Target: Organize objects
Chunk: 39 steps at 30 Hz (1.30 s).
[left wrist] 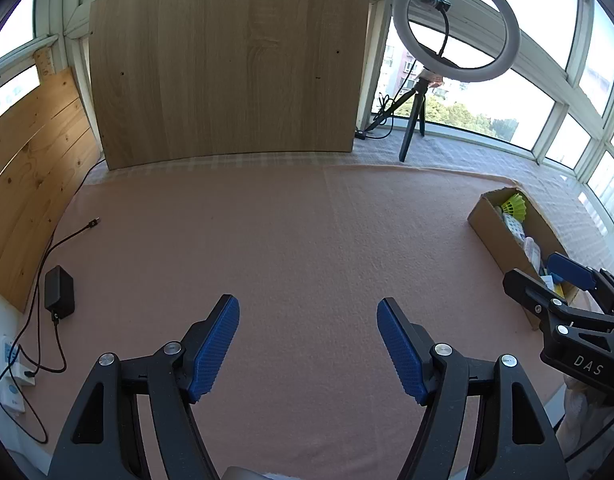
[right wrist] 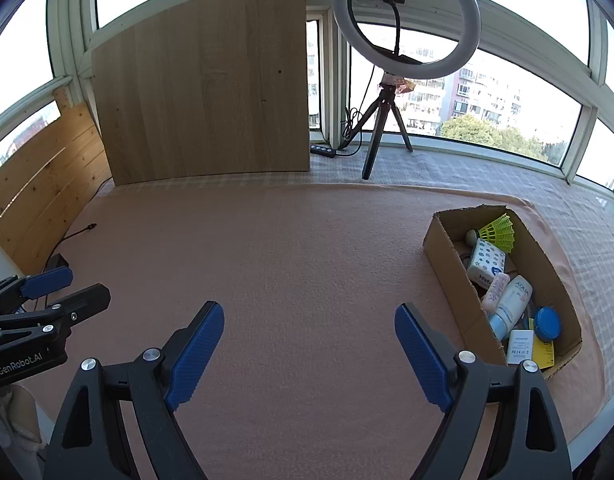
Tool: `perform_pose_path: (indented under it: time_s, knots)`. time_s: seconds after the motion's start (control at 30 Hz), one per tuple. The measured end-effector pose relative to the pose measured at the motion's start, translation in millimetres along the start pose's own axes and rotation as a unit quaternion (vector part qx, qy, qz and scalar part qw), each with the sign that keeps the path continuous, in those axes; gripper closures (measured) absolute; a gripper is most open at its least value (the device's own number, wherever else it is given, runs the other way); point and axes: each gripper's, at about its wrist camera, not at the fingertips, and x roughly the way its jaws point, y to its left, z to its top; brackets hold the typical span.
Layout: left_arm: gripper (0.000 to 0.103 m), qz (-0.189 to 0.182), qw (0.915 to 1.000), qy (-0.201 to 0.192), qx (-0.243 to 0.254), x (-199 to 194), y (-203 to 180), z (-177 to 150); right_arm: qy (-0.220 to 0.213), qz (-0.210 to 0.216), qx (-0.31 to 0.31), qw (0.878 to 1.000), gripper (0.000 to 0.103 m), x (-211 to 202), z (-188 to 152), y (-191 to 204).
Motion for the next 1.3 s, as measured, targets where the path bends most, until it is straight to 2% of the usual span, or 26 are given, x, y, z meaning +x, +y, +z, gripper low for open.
perform_pose_path:
  time_s: [1.13, 1.17, 1.23, 1.3]
  knots:
    - [0.028, 0.001, 1.0000, -0.002, -0.001, -3.9, 0.5, -2.3, 0.004, 0.001, 0.000, 1.000, 0.018, -0.7, -3.6, -1.8]
    - [0.028, 0.001, 1.0000, -0.002, -0.001, -4.1, 0.6, -2.4, 0.004, 0.001, -0.001, 1.000, 0.018, -0.9, -3.8, -1.7]
    - [0.021, 0.001, 1.0000, -0.004, 0.000, -4.9, 0.4, -2.7, 0.004, 0.001, 0.000, 1.000, 0.018, -0.9, -3.9, -1.5]
    - [0.021, 0.001, 1.0000, -0.005, 0.000, -6.0, 0.7, -2.9, 0.004, 0.001, 0.000, 1.000, 0.018, -1.0, -3.9, -1.3]
